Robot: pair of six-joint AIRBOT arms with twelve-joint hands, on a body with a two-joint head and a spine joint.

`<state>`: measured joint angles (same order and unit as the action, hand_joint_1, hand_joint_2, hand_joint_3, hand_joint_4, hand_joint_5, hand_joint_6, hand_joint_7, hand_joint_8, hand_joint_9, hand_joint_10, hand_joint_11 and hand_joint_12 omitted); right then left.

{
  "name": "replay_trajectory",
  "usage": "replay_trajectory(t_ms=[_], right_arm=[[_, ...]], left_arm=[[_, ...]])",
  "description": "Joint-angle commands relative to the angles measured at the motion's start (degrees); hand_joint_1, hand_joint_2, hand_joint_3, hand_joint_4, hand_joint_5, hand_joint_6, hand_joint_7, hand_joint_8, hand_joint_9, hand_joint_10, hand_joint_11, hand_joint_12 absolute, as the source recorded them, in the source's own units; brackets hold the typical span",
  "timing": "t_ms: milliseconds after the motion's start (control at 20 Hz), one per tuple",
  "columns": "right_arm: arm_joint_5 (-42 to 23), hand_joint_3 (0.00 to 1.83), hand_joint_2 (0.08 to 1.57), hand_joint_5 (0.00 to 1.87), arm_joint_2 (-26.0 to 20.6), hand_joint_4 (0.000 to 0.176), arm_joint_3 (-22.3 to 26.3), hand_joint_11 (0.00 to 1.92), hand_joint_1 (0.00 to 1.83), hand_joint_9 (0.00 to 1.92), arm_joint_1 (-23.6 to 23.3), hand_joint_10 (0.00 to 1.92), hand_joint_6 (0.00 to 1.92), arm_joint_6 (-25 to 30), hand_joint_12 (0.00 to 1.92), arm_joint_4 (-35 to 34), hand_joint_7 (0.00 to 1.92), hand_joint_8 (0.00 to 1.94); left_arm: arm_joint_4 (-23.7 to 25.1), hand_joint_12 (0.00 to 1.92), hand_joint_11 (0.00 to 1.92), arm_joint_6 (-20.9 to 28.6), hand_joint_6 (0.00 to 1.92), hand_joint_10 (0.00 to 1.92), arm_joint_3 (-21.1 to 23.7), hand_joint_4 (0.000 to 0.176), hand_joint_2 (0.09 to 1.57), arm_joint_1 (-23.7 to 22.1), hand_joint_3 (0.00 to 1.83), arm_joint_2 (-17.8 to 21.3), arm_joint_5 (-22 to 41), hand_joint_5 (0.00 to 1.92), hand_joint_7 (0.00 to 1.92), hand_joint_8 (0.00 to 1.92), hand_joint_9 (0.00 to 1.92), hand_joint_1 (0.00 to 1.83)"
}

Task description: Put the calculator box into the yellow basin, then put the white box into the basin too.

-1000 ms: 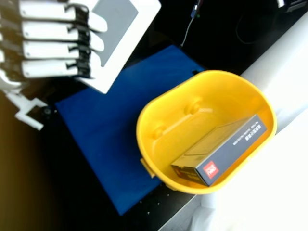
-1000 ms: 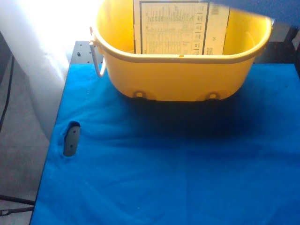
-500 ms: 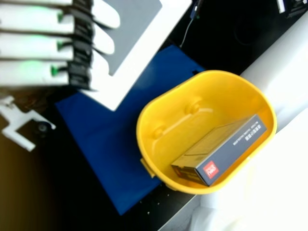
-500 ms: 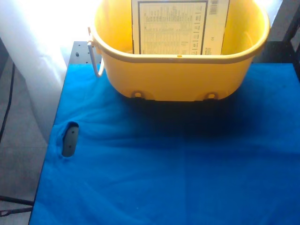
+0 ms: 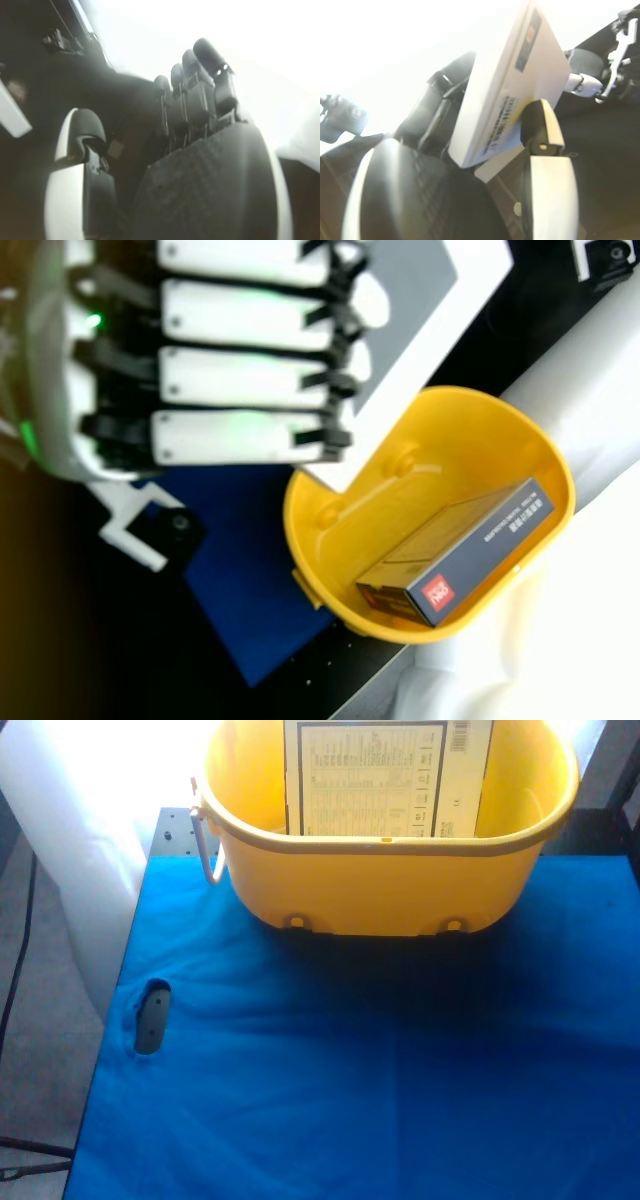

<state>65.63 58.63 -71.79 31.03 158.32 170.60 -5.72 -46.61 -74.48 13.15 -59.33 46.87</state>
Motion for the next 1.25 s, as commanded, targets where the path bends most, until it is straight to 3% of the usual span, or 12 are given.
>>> replay_trajectory(t_ms=[0,100,150,200,350,500,550,600,650,750,850,1200], right_arm=[[4.7,0.00,1.11,1.00,0.7,0.000,-0.7,0.75,1.37,0.91,-1.6,1.15,1.00,0.3,1.14,2.0,0.94,0.99],[1.6,0.00,1.11,0.97,3.5,0.000,-2.5,0.75,1.37,0.91,-2.5,1.10,1.06,0.3,1.13,2.0,0.95,1.02],[0.4,0.01,1.15,0.92,4.4,0.000,-3.0,0.70,1.24,0.88,-2.5,1.14,1.05,0.3,1.46,2.0,0.91,1.18],[-0.8,0.00,1.13,0.94,5.3,0.000,-3.5,0.73,1.35,0.90,-2.5,1.25,1.03,0.3,1.47,2.0,0.94,1.01],[-3.8,0.00,1.17,0.85,6.8,0.000,-4.9,0.69,1.36,0.81,-2.6,1.40,1.12,0.3,1.62,2.0,0.81,1.26],[-6.2,0.00,1.21,0.86,7.8,0.000,-5.8,0.49,1.34,0.65,-2.6,1.43,1.32,0.3,1.60,2.0,0.75,1.23],[-6.2,0.00,1.19,0.85,7.8,0.000,-5.8,0.10,1.18,0.43,-2.6,0.87,1.20,0.3,1.30,2.0,0.70,0.67],[-6.2,0.00,1.07,0.51,7.8,0.000,-5.8,0.02,1.21,0.12,-2.6,0.39,0.58,0.4,0.44,2.0,0.38,0.23],[-6.2,0.00,1.01,0.40,7.8,0.000,-5.8,0.00,1.18,0.02,-2.8,0.13,0.25,0.4,0.09,2.0,0.19,0.06],[-6.2,0.00,0.86,0.17,7.7,0.021,-5.8,0.00,0.99,0.00,-3.4,0.00,0.02,0.4,0.00,2.0,0.02,0.00],[-6.2,0.01,0.89,0.10,7.6,0.056,-5.9,0.00,0.89,0.00,-4.0,0.00,0.00,0.4,0.00,2.0,0.00,0.00],[-5.6,0.01,0.89,0.15,6.7,0.022,-5.3,0.00,0.89,0.00,-4.3,0.00,0.02,0.6,0.00,2.0,0.02,0.01]], left_arm=[[-0.2,1.22,0.00,0.2,0.07,0.33,-0.4,0.000,1.19,-0.6,0.00,-0.3,6.8,0.49,0.42,0.02,0.27,0.69],[-0.2,1.24,0.00,0.2,0.09,0.55,-0.6,0.000,1.21,-0.5,0.00,-0.7,6.6,0.44,0.44,0.01,0.19,0.67],[-0.2,1.29,0.00,0.2,0.10,0.67,-0.7,0.000,1.22,-0.5,0.00,-0.9,6.5,0.43,0.46,0.01,0.17,0.66],[-0.2,1.30,0.00,0.2,0.10,0.73,-0.9,0.000,1.21,-0.5,0.00,-1.3,6.4,0.44,0.48,0.02,0.17,0.66],[-0.1,1.34,0.00,0.3,0.10,0.78,-0.9,0.000,1.22,-0.5,0.00,-1.5,6.3,0.44,0.50,0.03,0.19,0.67],[0.1,1.38,0.00,1.0,0.12,0.86,-0.8,0.000,1.19,-0.4,0.00,-1.4,6.7,0.46,0.50,0.02,0.14,0.68],[0.2,1.41,0.00,1.2,0.15,0.92,-0.8,0.000,1.19,-0.4,0.00,-1.4,6.8,0.46,0.50,0.03,0.12,0.70],[0.2,1.44,0.00,1.4,0.14,0.93,-0.8,0.000,1.18,-0.2,0.00,-1.3,6.9,0.44,0.50,0.03,0.13,0.70],[0.2,1.47,0.00,1.5,0.14,0.93,-0.8,0.000,1.19,-0.1,0.00,-1.3,7.0,0.44,0.50,0.03,0.14,0.72],[0.1,1.42,0.00,1.8,0.17,0.86,-0.8,0.000,1.21,0.1,0.00,-1.1,6.9,0.49,0.53,0.04,0.18,0.74],[0.1,1.41,0.00,1.8,0.34,0.86,-0.8,0.000,1.23,0.1,0.00,-1.1,6.8,0.45,0.55,0.05,0.19,0.75],[0.1,1.34,0.00,2.0,0.40,0.70,-0.2,0.000,1.23,0.4,0.00,-0.1,6.8,0.40,0.54,0.03,0.25,0.77]])
